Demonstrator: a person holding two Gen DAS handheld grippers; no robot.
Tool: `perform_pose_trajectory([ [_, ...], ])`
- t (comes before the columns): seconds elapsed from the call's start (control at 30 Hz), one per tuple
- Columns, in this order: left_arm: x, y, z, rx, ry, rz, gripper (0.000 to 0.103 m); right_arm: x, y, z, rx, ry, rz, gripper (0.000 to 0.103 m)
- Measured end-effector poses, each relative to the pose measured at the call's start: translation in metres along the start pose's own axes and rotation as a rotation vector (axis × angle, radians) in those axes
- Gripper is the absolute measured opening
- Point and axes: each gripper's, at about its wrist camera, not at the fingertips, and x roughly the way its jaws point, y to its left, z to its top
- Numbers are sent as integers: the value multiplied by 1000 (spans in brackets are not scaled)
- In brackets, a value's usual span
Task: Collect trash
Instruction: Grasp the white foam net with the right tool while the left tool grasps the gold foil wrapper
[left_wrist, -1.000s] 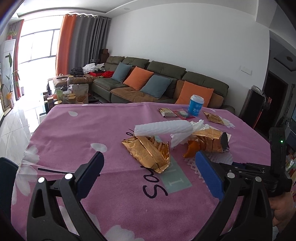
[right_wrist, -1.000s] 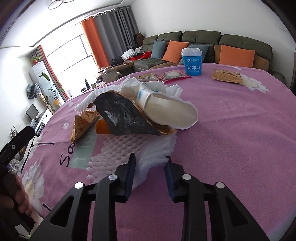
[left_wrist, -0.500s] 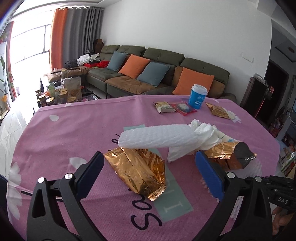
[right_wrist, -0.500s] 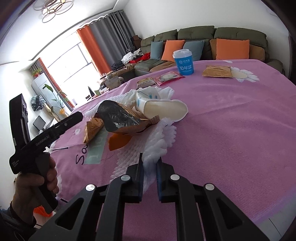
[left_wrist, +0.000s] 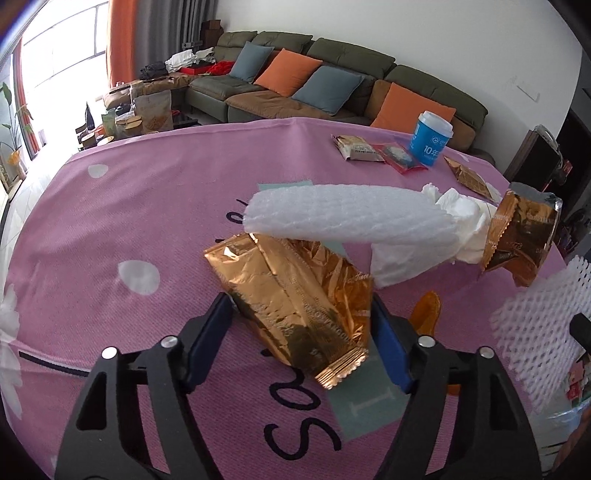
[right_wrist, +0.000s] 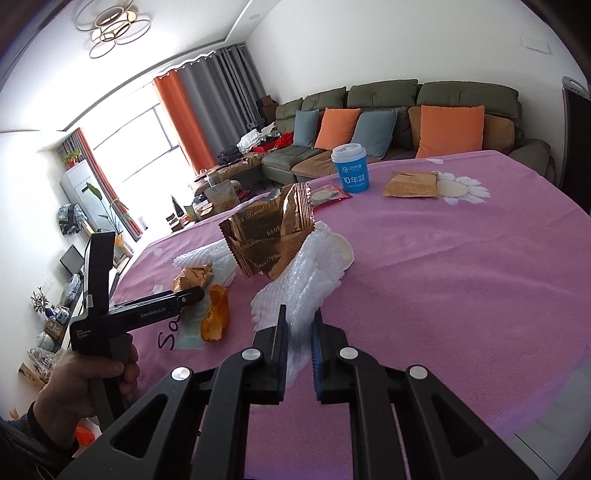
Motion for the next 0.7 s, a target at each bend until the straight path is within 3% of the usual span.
perform_pose_trajectory([
  [0.1,-2,3,0,-11,-7,-17,57,-5,-3,0,6,-11,-8,9],
  [0.17,-4,6,-1,-24,-12,-29,42,-10,-4,-1,5,-21,-14,10],
  [0.23,-7,9,-3,-37,-18,-42,39,-17,-4,1,5,-41,-21,10],
  [0.3,-13,11,-6,-41,-29,-56,29,-23,-3,1,1,-53,-25,9],
  [0.6,-54,17,-28,-58,-55,-126,25,-42,4,5,-1,-112,36,10],
  [0.7,-73,18,-35,-26,-86,-105,25,-45,9,6,-10,-128,58,9],
])
